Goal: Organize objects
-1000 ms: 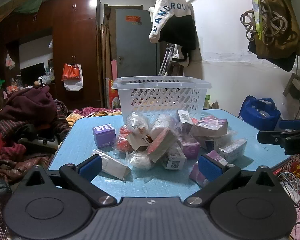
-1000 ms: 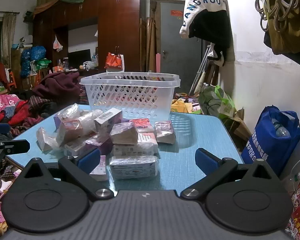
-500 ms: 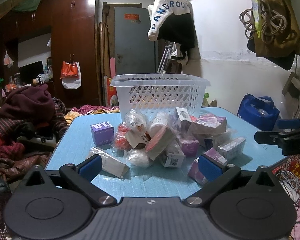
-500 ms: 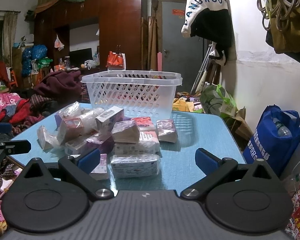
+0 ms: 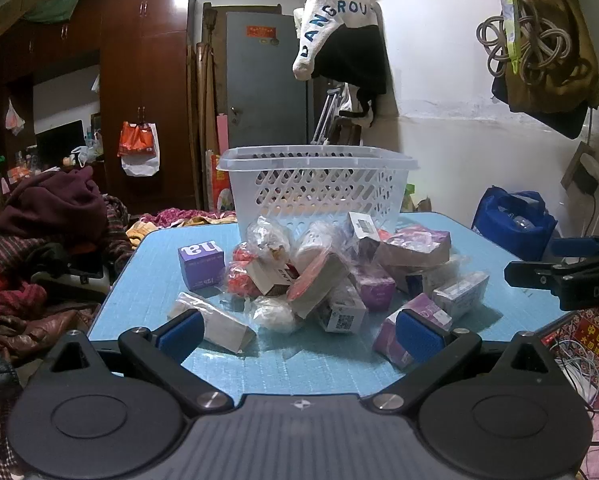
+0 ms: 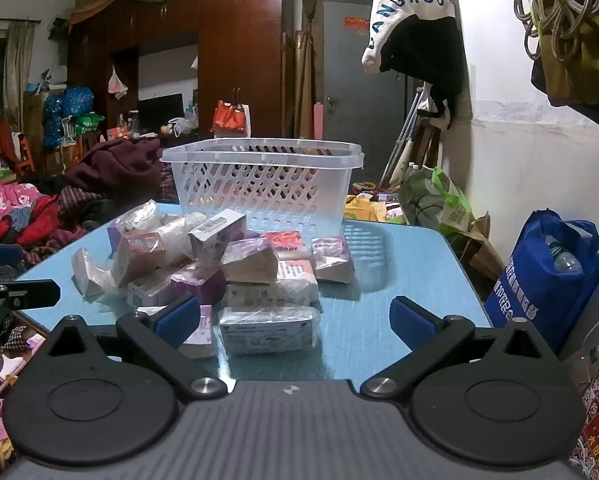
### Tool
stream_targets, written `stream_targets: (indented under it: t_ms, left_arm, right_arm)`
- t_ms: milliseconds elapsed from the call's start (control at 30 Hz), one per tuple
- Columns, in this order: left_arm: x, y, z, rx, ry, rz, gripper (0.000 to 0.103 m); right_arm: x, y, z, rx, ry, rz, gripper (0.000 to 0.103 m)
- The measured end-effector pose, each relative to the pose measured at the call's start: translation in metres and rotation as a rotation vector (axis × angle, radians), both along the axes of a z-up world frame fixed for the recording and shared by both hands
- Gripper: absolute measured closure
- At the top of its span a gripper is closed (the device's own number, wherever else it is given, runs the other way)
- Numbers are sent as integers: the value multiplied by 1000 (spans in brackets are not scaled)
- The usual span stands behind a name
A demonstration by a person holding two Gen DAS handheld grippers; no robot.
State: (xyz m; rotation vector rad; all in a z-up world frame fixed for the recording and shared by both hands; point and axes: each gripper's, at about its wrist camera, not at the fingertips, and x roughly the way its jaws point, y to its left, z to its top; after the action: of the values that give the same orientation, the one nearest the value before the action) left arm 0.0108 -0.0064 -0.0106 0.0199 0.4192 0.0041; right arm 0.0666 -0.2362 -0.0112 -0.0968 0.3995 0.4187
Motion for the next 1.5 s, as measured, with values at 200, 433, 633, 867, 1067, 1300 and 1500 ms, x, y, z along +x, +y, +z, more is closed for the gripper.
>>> stream_targets:
  t_ms: [200,433,633,867,1067,1300,1500]
  left_arm:
    - [1,1,-1,-2,-1,-3,0]
    - [1,-1,-1,-2,-1,-6,0]
    - [0,-1,0,-2,0,-5,0]
    - [0,-2,-1,15,-4,-9,0]
    - [4,-1,-1,53,-56,9,0]
    - [18,20,-8,3,-51,-3,0]
    - [34,28,-19,-72,-46,-100,11]
  right_arm:
    - [0,0,0,0,-1,0,0]
    - [0,-1,0,1,1,-2,0]
    - [0,-1,0,2,2,-2,0]
    - [0,-2,0,4,2,-2,0]
    - [1,-5,-1,41,4,23,0]
    - [10,-9,-10,68,0,-14,0]
    - [21,-5,-14,175,5,75,0]
